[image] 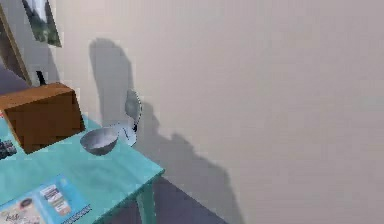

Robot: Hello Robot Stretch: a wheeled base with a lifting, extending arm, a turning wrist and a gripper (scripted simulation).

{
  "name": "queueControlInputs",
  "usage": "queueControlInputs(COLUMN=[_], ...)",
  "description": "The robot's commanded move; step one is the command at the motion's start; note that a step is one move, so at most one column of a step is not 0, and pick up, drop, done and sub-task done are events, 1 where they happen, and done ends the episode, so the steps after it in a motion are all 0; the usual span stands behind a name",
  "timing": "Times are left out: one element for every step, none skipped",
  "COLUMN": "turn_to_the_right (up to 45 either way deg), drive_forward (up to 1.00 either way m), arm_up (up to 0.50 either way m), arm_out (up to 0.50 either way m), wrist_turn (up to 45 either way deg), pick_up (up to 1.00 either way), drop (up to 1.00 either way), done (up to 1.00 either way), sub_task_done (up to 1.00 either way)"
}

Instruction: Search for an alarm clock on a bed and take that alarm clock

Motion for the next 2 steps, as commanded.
queueControlInputs(turn_to_the_right=[45.0, 45.0], drive_forward=[0.0, 0.0], arm_up=[0.0, 0.0], arm_out=[0.0, 0.0], wrist_turn=[0.0, 0.0], pick_up=[0.0, 0.0], drop=[0.0, 0.0], done=[0.0, 0.0], sub_task_done=[0.0, 0.0])
